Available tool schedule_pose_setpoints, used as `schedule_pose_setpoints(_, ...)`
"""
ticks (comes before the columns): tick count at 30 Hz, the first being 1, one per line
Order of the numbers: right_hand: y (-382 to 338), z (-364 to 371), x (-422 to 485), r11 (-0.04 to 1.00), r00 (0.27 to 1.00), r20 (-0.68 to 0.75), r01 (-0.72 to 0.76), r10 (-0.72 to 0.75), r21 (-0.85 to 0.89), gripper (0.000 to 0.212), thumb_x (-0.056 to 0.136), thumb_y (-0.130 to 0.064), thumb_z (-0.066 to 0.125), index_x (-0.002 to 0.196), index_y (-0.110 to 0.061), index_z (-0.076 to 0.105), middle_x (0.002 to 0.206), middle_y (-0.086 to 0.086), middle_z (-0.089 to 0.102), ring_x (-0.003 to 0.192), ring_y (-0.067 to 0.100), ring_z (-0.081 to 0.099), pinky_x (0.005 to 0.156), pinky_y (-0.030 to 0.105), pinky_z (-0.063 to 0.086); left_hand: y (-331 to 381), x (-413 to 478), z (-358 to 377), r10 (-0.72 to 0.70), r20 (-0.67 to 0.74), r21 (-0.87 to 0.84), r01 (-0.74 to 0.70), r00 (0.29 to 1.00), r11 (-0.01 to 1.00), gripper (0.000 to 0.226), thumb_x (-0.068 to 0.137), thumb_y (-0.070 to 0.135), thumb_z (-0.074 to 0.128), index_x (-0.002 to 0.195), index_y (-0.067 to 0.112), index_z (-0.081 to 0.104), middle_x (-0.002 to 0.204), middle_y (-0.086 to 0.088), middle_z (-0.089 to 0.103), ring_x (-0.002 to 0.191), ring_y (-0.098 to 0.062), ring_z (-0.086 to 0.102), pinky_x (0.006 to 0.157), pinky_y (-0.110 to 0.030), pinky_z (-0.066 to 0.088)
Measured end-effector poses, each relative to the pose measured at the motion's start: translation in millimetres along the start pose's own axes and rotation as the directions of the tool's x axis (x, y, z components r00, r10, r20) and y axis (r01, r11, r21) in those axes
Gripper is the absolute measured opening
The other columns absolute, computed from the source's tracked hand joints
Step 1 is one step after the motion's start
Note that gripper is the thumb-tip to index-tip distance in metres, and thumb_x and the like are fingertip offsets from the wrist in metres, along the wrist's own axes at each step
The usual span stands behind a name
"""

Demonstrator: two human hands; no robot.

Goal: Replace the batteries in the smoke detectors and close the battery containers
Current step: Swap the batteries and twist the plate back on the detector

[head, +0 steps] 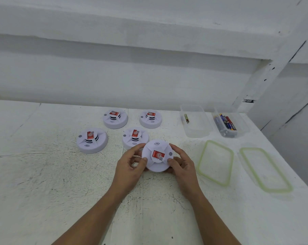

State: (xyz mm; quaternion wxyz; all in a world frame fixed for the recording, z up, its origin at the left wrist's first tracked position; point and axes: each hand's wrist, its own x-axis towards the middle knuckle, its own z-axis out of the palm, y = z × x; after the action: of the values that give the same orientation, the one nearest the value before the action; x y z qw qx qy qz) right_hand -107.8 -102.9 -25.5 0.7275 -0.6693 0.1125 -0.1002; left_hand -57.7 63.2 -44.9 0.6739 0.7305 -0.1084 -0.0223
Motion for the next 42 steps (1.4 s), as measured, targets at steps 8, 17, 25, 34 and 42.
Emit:
schedule_pose_setpoints(8, 0.9, -0.8, 0.9, 1.0, 1.0, 0.004, 0.001, -0.001, -0.009, 0.044, 0.091, 0.003, 0.054, 0.124, -0.024, 0.058, 0.092, 0.016, 0.073, 0.092, 0.03, 0.069, 0.078, 0.04, 0.058, 0.3, 0.0, -0.5, 0.012, 0.003, -0.002, -0.012, 1.0, 1.0, 0.038, 0.09, 0.007, 0.063, 0.122, 0.028, 0.062, 0.108, 0.002, 0.066, 0.08, -0.01, 0.064, 0.069, -0.023, 0.054)
schedule_pose_setpoints(17, 1.1, 0.3, 0.4, 1.0, 1.0, -0.006, -0.001, 0.001, -0.003, 0.042, 0.091, 0.002, 0.055, 0.122, -0.027, 0.06, 0.092, 0.019, 0.072, 0.091, 0.03, 0.068, 0.08, 0.042, 0.057, -2.8, 0.7, -0.6, 0.013, -0.006, 0.027, -0.013, 1.0, 1.0, 0.038, 0.09, 0.007, 0.063, 0.124, 0.025, 0.061, 0.11, 0.0, 0.067, 0.083, -0.011, 0.065, 0.069, -0.025, 0.056)
schedule_pose_setpoints(25, 3.3, -0.8, 1.4, 1.0, 1.0, 0.001, 0.005, -0.005, -0.008, 0.042, 0.086, -0.008, 0.059, 0.125, -0.024, 0.059, 0.092, 0.018, 0.073, 0.093, 0.034, 0.068, 0.083, 0.048, 0.056, -1.3, 0.5, 0.3, 0.013, -0.008, 0.025, -0.013, 1.0, 1.0, 0.038, 0.09, 0.007, 0.062, 0.124, 0.024, 0.061, 0.111, 0.001, 0.067, 0.084, -0.011, 0.065, 0.07, -0.023, 0.055)
schedule_pose_setpoints(34, 1.7, -1.2, 0.7, 0.999, 1.0, -0.002, -0.002, 0.002, -0.037, 0.043, 0.086, -0.006, 0.06, 0.124, -0.026, 0.059, 0.092, 0.015, 0.073, 0.092, 0.031, 0.068, 0.082, 0.047, 0.056, -0.5, 0.5, -0.1, 0.016, 0.001, 0.019, -0.016, 1.0, 1.0, 0.038, 0.089, 0.008, 0.064, 0.124, 0.024, 0.062, 0.108, 0.0, 0.067, 0.08, -0.012, 0.064, 0.07, -0.024, 0.055)
schedule_pose_setpoints(42, 4.1, -1.8, 0.0, 0.993, 0.998, -0.042, 0.033, -0.038, -0.114, 0.046, 0.085, 0.006, 0.059, 0.117, -0.027, 0.06, 0.093, 0.007, 0.073, 0.089, 0.023, 0.069, 0.078, 0.036, 0.058, 2.1, -1.2, 1.1, 0.01, -0.026, 0.025, -0.009, 1.0, 1.0, 0.034, 0.087, 0.013, 0.066, 0.118, 0.027, 0.063, 0.108, 0.001, 0.065, 0.084, -0.013, 0.064, 0.072, -0.029, 0.058)
